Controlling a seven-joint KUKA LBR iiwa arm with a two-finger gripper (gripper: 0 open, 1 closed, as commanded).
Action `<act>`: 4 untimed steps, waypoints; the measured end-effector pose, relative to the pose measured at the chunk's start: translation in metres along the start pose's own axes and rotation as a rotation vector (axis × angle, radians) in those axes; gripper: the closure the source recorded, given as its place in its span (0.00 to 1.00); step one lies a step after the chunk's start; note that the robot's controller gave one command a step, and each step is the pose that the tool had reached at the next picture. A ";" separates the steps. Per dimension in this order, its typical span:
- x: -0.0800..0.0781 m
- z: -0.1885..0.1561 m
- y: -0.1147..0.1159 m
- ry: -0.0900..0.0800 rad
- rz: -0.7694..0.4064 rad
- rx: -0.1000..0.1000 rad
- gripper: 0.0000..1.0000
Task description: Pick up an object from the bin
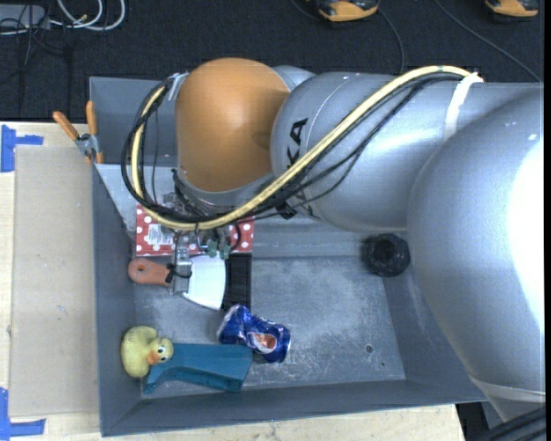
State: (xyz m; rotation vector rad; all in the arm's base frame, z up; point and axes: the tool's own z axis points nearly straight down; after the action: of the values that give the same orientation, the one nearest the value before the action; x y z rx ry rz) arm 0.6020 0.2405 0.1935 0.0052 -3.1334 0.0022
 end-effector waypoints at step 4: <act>0.057 0.105 -0.091 -0.010 -0.128 -0.005 0.00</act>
Offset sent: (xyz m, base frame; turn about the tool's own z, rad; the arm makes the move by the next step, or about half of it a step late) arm -0.0783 -0.0419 -0.0964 -0.1685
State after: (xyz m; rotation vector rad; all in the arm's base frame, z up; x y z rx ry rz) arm 0.5441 0.1491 0.0893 0.2069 -3.1366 -0.0070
